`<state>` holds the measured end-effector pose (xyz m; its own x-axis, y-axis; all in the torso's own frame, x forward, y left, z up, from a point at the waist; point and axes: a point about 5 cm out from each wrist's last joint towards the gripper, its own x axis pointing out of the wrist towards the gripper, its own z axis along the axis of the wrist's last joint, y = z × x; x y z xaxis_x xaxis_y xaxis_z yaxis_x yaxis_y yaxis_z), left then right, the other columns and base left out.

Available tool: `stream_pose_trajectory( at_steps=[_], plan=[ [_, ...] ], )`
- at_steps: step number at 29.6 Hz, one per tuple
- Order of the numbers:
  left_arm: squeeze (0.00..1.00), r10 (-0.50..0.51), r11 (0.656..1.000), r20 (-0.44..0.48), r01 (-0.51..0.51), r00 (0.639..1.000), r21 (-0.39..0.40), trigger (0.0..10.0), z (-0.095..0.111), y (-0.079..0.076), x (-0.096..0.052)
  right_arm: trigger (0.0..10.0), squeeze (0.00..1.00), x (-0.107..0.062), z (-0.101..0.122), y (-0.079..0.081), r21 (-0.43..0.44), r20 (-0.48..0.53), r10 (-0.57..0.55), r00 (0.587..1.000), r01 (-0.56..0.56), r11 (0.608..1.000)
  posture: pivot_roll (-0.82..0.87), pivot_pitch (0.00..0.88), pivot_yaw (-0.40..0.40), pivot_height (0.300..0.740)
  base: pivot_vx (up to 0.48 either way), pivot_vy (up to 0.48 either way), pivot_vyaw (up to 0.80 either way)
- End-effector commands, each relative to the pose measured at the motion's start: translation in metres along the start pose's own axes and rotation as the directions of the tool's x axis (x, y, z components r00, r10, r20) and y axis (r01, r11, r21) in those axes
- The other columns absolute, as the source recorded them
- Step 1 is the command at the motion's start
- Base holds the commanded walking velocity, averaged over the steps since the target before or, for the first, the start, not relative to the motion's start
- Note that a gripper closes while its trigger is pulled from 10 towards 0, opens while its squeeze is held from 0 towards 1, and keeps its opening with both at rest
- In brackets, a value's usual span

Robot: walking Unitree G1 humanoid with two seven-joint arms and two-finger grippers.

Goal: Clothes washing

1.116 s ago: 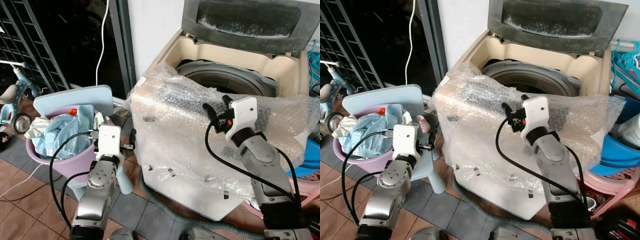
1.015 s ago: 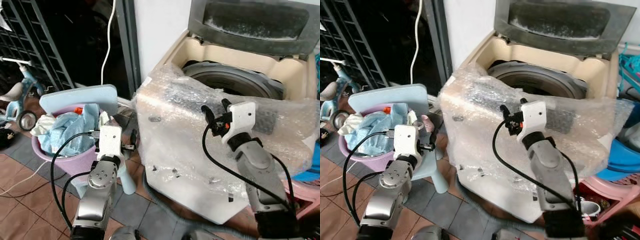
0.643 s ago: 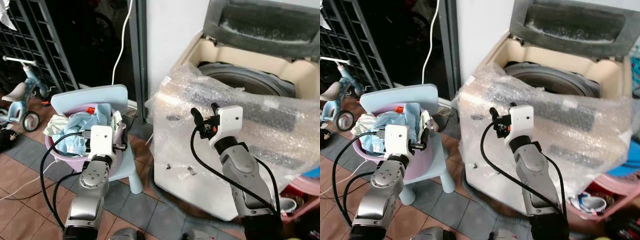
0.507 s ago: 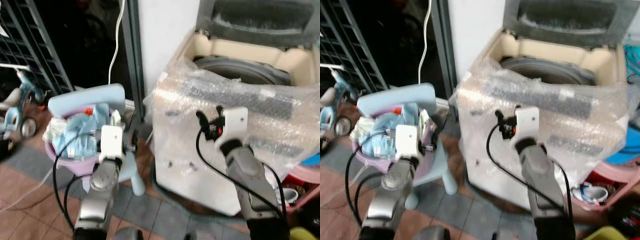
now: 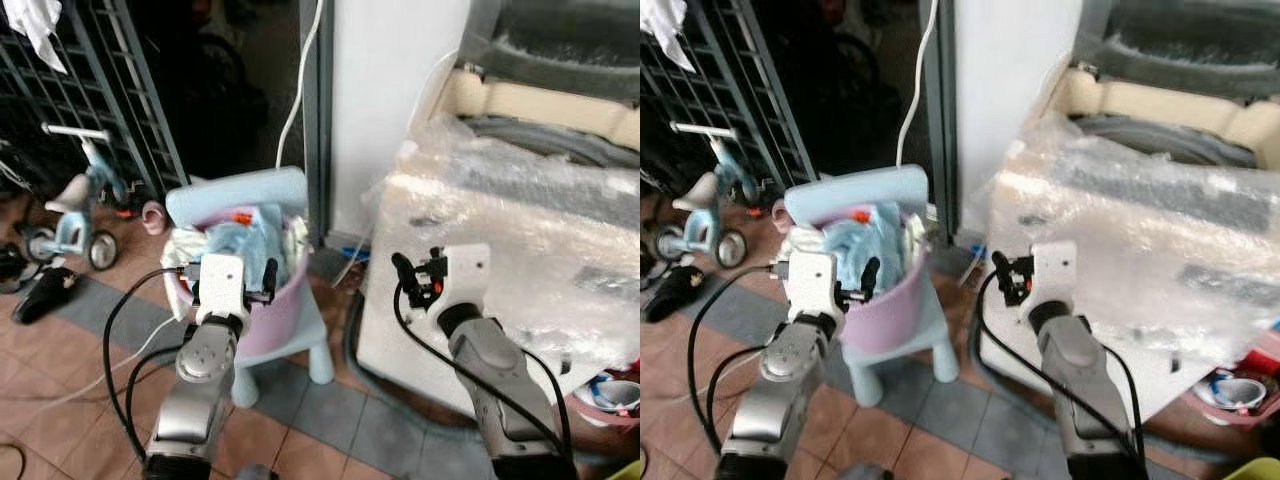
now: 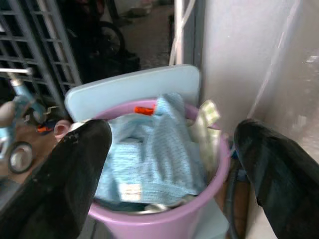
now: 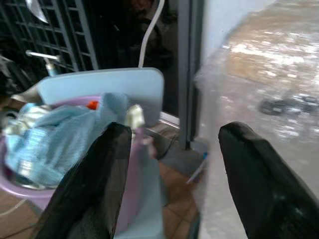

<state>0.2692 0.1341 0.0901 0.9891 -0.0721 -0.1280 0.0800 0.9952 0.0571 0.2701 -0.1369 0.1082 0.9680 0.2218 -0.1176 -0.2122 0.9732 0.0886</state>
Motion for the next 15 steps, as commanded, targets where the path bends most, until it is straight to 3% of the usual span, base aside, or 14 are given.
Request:
stream_pose_trajectory(
  at_steps=[1, 5, 9, 15],
  plan=[
    [0.00, 0.046, 0.999, -0.013, -0.046, 0.999, -0.013, 10.0, -0.001, 0.007, 0.000, 10.0, 0.00, 0.001, 0.006, 0.000, -0.003, 0.012, 0.015, 1.000, -0.015, 1.000, -0.06, 0.013, 0.026, 0.740, 0.000, 0.000, 0.79],
    [0.00, 0.056, 0.998, -0.017, -0.056, 0.998, -0.009, 10.0, -0.002, 0.009, 0.000, 10.0, 0.00, 0.001, 0.005, -0.001, 0.009, 0.010, 0.001, 1.000, -0.001, 1.000, -0.06, 0.014, 0.025, 0.740, 0.000, 0.000, 0.78],
    [0.00, 0.069, 0.997, -0.021, -0.070, 0.997, -0.018, 10.0, -0.003, 0.012, -0.001, 10.0, 0.00, -0.002, -0.008, -0.011, 0.039, -0.050, -0.051, 0.997, 0.053, 0.998, -0.05, 0.017, 0.026, 0.740, 0.144, 0.191, 0.00],
    [0.00, 0.075, 0.997, -0.030, -0.076, 0.997, -0.026, 10.0, -0.005, 0.014, -0.001, 10.0, 0.00, -0.005, -0.016, -0.012, -0.021, -0.066, -0.040, 0.997, 0.039, 0.999, -0.06, 0.018, 0.026, 0.740, 0.278, 0.391, 0.00]
  ],
)
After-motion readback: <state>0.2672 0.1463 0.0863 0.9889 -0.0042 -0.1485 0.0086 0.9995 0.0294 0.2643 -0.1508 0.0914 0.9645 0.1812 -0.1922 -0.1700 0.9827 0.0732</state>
